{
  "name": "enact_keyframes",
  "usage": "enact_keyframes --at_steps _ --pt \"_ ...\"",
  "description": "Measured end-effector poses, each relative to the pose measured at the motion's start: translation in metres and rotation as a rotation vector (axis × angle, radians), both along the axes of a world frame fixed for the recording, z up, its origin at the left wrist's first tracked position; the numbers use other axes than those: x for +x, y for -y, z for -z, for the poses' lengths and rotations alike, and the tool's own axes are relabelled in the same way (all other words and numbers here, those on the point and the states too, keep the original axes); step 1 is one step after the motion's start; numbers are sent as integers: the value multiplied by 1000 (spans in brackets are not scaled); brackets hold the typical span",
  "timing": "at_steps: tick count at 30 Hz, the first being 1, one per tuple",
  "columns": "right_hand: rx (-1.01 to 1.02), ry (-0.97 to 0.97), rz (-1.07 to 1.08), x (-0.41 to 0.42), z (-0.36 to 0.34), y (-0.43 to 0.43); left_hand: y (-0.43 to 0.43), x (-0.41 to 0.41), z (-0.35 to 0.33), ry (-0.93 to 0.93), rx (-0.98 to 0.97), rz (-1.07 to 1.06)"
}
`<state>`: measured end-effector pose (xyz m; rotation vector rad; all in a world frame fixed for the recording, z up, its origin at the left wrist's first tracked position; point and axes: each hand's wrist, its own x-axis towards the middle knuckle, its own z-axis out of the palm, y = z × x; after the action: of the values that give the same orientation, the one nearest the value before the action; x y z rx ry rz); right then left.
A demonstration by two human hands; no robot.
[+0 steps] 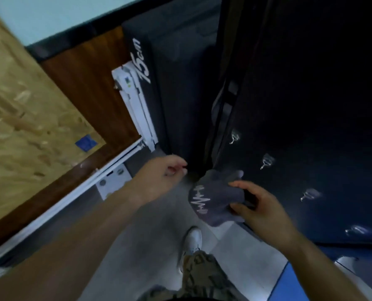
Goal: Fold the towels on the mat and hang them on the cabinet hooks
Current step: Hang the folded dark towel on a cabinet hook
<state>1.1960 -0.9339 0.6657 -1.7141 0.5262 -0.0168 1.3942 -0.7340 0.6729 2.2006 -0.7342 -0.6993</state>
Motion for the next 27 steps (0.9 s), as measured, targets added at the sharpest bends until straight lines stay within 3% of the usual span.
enact_keyframes --at_steps 5,10,16,27 --pt "3 -85 -65 78 14 20 77 72 -3 -301 -105 349" --pt "128 -80 8 122 13 35 131 130 20 -615 17 703" --pt "372 8 367 139 42 37 169 170 62 -637 178 895" --pt "334 -35 609 150 71 40 192 171 98 -576 191 877"
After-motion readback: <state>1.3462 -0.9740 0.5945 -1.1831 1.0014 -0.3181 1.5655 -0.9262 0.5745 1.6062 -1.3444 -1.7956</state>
